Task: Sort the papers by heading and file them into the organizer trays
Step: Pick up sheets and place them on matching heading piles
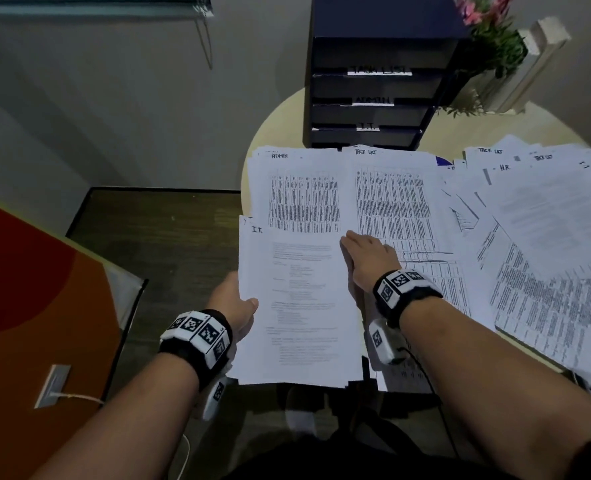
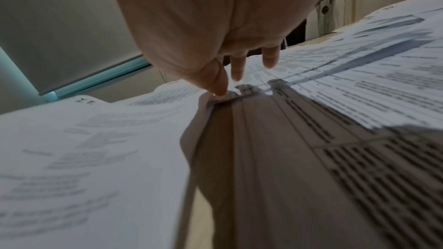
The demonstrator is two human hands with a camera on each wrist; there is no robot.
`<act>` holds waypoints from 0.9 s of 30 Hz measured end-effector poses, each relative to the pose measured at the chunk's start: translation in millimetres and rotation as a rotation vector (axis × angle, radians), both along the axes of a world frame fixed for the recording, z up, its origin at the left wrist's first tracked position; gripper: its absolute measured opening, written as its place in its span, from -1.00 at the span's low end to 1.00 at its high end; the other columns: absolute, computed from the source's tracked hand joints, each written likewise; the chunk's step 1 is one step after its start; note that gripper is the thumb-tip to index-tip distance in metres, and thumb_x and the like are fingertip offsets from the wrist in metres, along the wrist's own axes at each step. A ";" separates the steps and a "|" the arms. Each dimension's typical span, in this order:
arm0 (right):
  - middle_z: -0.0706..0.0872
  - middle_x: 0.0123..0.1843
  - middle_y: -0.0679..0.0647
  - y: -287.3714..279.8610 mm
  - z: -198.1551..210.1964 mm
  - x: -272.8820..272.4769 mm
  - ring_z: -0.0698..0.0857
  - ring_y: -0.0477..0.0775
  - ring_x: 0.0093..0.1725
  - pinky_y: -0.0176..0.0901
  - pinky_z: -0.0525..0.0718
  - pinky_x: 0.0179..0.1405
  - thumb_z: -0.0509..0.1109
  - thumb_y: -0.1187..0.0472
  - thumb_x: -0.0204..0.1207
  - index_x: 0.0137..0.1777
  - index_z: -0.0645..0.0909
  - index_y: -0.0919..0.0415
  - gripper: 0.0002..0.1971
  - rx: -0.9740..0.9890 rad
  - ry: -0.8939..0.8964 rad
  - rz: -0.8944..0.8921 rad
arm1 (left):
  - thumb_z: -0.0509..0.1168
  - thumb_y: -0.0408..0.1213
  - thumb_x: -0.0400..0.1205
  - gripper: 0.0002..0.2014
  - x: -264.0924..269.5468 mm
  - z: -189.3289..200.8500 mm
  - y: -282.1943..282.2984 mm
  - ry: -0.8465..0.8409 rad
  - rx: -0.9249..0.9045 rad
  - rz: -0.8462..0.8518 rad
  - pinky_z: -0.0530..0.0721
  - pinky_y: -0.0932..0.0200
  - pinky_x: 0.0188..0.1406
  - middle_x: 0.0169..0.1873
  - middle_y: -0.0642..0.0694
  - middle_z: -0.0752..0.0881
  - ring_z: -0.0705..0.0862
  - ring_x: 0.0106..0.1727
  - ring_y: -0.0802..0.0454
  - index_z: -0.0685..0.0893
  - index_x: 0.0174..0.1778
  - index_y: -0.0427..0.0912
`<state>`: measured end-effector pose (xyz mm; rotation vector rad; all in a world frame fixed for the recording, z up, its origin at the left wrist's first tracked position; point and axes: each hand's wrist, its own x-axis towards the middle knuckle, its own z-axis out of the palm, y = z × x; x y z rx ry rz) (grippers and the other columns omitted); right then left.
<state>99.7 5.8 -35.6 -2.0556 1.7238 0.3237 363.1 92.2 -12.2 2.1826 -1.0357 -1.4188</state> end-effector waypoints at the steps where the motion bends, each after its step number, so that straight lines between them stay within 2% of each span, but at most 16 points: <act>1: 0.02 0.76 -0.10 -2.6 0.8 2.8 0.07 0.10 0.71 0.29 0.12 0.64 0.15 0.39 0.58 0.73 0.07 0.00 -0.27 0.025 -0.001 0.012 | 0.32 -0.44 0.63 -0.61 1.9 -1.4 1.5 0.009 0.005 0.009 0.76 -0.20 0.13 0.15 0.00 0.74 0.73 0.14 -0.12 0.57 0.30 0.05; 6: -0.01 0.76 -0.12 -13.9 3.6 12.5 0.10 0.15 0.68 0.34 0.23 0.58 0.13 0.35 0.62 0.72 0.08 0.00 -0.32 0.087 0.075 0.035 | 0.37 -0.40 0.62 -0.75 11.6 -0.5 5.4 -0.128 0.040 -0.158 0.74 -0.19 0.17 0.08 -0.07 0.76 0.74 0.11 -0.14 0.64 0.21 -0.16; 9: -0.04 0.76 -0.13 -18.3 3.2 15.5 0.09 0.17 0.68 0.34 0.23 0.58 0.12 0.34 0.63 0.73 0.03 -0.02 -0.31 0.096 0.089 0.029 | 0.35 -0.41 0.64 -0.72 16.4 -1.2 9.3 -0.082 0.064 -0.148 0.72 -0.20 0.19 0.07 -0.08 0.79 0.75 0.12 -0.16 0.65 0.25 -0.11; 12: 0.09 0.74 -0.05 -22.5 3.3 17.6 0.18 0.19 0.64 0.31 0.26 0.55 0.13 0.34 0.60 0.72 0.06 -0.03 -0.30 0.035 0.071 0.022 | 0.33 -0.42 0.64 -0.69 19.0 -4.4 10.2 -0.051 0.054 -0.126 0.71 -0.17 0.21 0.10 -0.05 0.78 0.75 0.14 -0.12 0.63 0.27 -0.06; 13: 0.16 0.72 -0.02 -24.2 3.4 18.9 0.19 0.19 0.64 0.31 0.25 0.56 0.14 0.35 0.58 0.71 0.07 -0.03 -0.29 -0.007 0.040 0.017 | 0.33 -0.43 0.64 -0.68 19.7 -7.1 9.9 -0.039 0.043 -0.129 0.73 -0.10 0.17 0.12 -0.03 0.78 0.75 0.15 -0.08 0.62 0.28 -0.06; 15: 0.19 0.71 0.00 -27.3 4.3 23.0 0.16 0.16 0.66 0.33 0.18 0.60 0.15 0.40 0.55 0.72 0.06 -0.03 -0.25 -0.047 -0.034 0.017 | 0.31 -0.49 0.66 -0.69 19.4 -10.0 10.3 -0.031 0.026 -0.142 0.72 0.17 -0.07 0.11 -0.01 0.76 0.74 0.11 0.00 0.61 0.26 -0.09; 16: 0.18 0.72 0.00 -28.9 5.4 26.3 0.15 0.14 0.68 0.35 0.13 0.62 0.14 0.42 0.54 0.73 0.05 -0.03 -0.23 -0.033 -0.056 0.028 | 0.30 -0.50 0.66 -0.70 19.5 -9.8 10.4 -0.039 0.030 -0.145 0.69 0.23 -0.14 0.10 -0.01 0.76 0.73 0.08 0.02 0.61 0.25 -0.09; 17: 0.19 0.72 0.01 -30.0 6.3 28.9 0.14 0.12 0.69 0.36 0.10 0.63 0.13 0.43 0.55 0.73 0.04 -0.03 -0.23 -0.002 -0.060 0.041 | 0.31 -0.50 0.66 -0.71 19.5 -10.5 10.9 -0.055 0.036 -0.157 0.70 0.19 -0.09 0.10 -0.02 0.76 0.72 0.08 0.01 0.61 0.24 -0.11; 19: 0.19 0.72 0.00 -32.6 6.6 31.8 0.16 0.12 0.69 0.40 0.09 0.62 0.11 0.43 0.58 0.72 0.07 -0.01 -0.27 0.056 -0.032 0.057 | 0.35 -0.45 0.64 -0.71 23.1 -12.8 10.5 -0.104 0.074 -0.201 0.73 -0.04 0.15 0.12 -0.04 0.76 0.73 0.13 -0.08 0.63 0.26 -0.13; 21: 0.09 0.75 -0.05 -36.9 5.6 32.0 0.12 0.09 0.70 0.41 0.12 0.61 0.10 0.38 0.62 0.71 0.12 0.01 -0.34 0.078 0.016 0.067 | 0.36 -0.43 0.62 -0.69 30.3 -12.1 12.3 -0.131 0.118 -0.227 0.73 -0.14 0.18 0.11 -0.07 0.77 0.74 0.13 -0.12 0.63 0.27 -0.12; 24: -0.02 0.77 -0.11 -46.3 2.7 33.1 0.05 0.06 0.72 0.41 0.10 0.62 0.11 0.35 0.64 0.72 0.12 0.02 -0.35 0.105 0.060 0.072 | 0.37 -0.42 0.60 -0.62 48.1 -15.8 18.6 -0.257 0.120 -0.311 0.65 -0.01 0.27 0.22 -0.09 0.74 0.69 0.22 -0.11 0.61 0.34 -0.15; 27: -0.04 0.77 -0.11 -53.9 3.9 35.4 0.03 0.06 0.73 0.39 0.11 0.63 0.13 0.36 0.65 0.73 0.10 0.04 -0.34 0.122 0.041 0.073 | 0.33 -0.48 0.62 -0.62 64.0 -17.3 29.1 -0.311 0.057 -0.303 0.53 0.16 0.16 0.23 -0.14 0.72 0.65 0.24 -0.13 0.61 0.36 -0.18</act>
